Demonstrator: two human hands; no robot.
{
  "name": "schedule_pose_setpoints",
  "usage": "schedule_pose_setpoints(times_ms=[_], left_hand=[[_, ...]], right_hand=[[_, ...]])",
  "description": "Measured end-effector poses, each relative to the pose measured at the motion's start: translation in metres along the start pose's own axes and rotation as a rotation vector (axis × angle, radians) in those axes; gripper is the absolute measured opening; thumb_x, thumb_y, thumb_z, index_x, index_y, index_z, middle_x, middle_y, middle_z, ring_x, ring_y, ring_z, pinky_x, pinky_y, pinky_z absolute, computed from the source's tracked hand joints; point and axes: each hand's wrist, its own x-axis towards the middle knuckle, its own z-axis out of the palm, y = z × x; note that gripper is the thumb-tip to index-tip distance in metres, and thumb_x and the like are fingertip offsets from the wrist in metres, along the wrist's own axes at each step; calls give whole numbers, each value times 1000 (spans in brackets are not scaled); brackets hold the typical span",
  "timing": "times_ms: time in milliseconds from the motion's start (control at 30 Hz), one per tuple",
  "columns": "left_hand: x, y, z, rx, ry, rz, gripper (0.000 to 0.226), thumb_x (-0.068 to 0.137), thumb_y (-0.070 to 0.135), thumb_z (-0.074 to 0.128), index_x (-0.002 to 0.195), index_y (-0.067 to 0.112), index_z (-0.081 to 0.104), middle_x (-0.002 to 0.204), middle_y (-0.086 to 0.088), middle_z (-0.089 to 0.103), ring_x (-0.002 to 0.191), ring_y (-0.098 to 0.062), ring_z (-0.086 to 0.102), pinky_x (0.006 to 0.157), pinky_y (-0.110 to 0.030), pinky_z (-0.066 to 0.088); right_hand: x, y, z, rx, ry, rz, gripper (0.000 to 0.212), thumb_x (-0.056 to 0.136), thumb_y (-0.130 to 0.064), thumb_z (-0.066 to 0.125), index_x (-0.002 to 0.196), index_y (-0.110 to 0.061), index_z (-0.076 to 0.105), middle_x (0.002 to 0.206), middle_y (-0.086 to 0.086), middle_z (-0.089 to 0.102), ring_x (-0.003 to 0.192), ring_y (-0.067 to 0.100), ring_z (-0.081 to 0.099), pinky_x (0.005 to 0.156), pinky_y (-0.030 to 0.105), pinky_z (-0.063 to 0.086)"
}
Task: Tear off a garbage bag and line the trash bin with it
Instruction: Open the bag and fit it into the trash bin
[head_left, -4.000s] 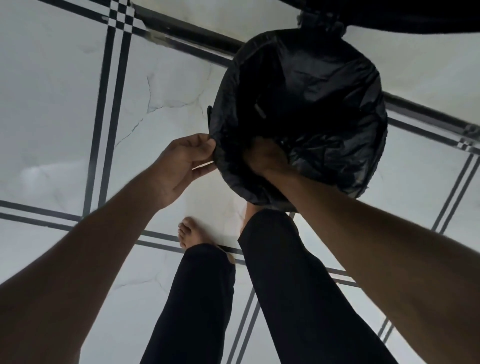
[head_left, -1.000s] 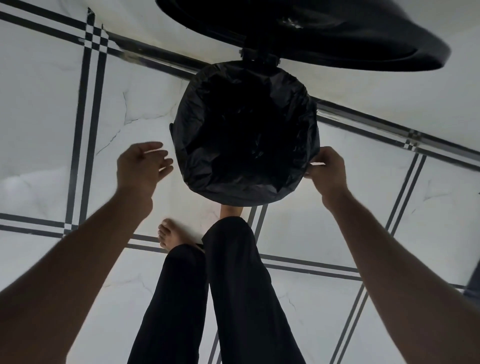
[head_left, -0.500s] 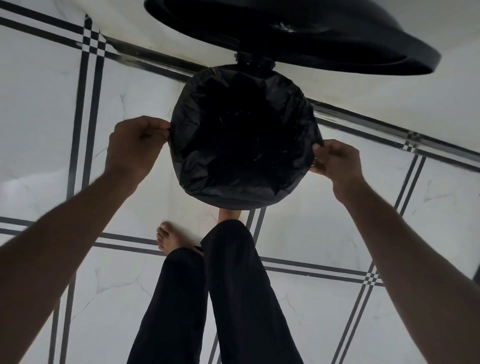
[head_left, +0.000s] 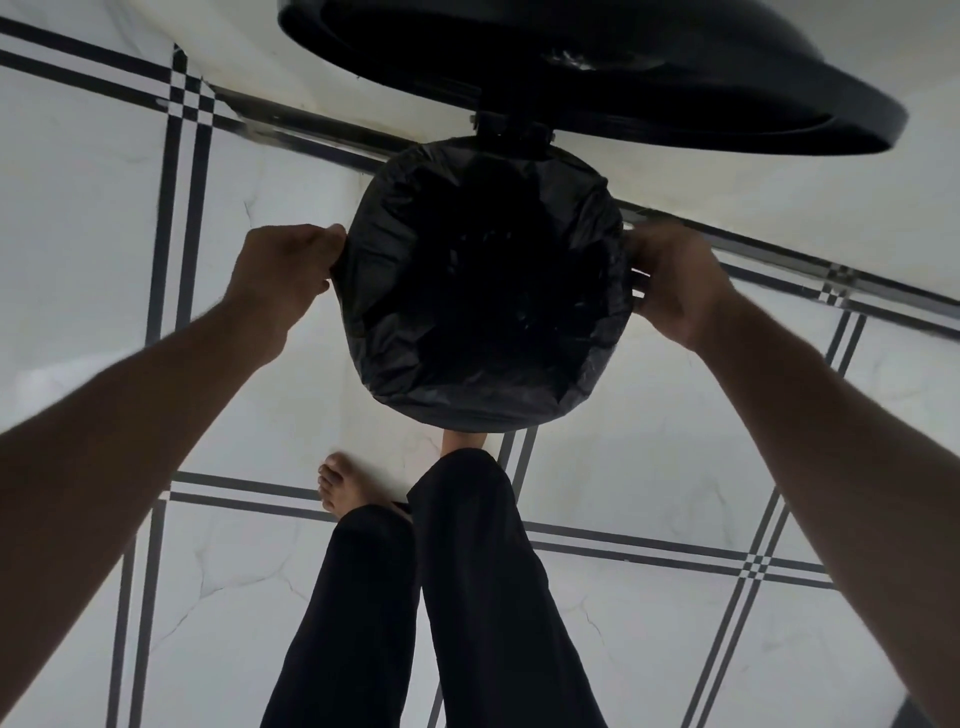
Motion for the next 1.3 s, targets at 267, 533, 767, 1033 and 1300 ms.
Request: schedule_pose_setpoints(times_ms=[267, 533, 767, 1033, 1300], left_hand=[[4, 2, 0, -248, -135, -104, 14, 96, 22, 64, 83, 26, 67, 89, 6, 69, 84, -7, 65, 81, -24, 55], [24, 16, 20, -163, 70, -71, 20, 91, 22, 62, 71, 25, 66, 79, 4, 68, 75, -16, 63, 76, -34, 55], [33, 49, 20, -9, 25, 208, 16, 80, 44, 60, 78, 37, 74, 87, 12, 74, 92, -15, 71, 95, -47, 56], [36, 66, 21, 113, -142, 303, 27, 93, 28, 57, 109, 14, 73, 100, 0, 72, 95, -14, 68, 96, -38, 54], [27, 83, 43, 378, 1, 423, 28, 92, 25, 50, 100, 7, 71, 109, -12, 71, 105, -26, 65, 93, -38, 51]], right_hand=[[13, -25, 8, -163, -157, 18, 33, 91, -56, 59, 104, -29, 73, 89, -12, 70, 86, 9, 65, 84, 31, 52], [27, -27, 12, -158, -113, -133, 29, 89, -32, 67, 108, -9, 64, 107, 8, 71, 97, 20, 70, 93, 35, 55], [30, -22, 15, -320, 17, -303, 13, 92, -23, 51, 92, -17, 63, 92, 9, 58, 87, 20, 55, 80, 34, 45], [17, -25, 42, -466, 214, -371, 59, 99, -58, 34, 128, -16, 63, 129, 6, 67, 122, 21, 60, 107, 42, 45], [41, -19, 49, -974, 381, -770, 35, 97, -39, 41, 100, -20, 70, 104, 13, 66, 103, 34, 58, 80, 30, 39]])
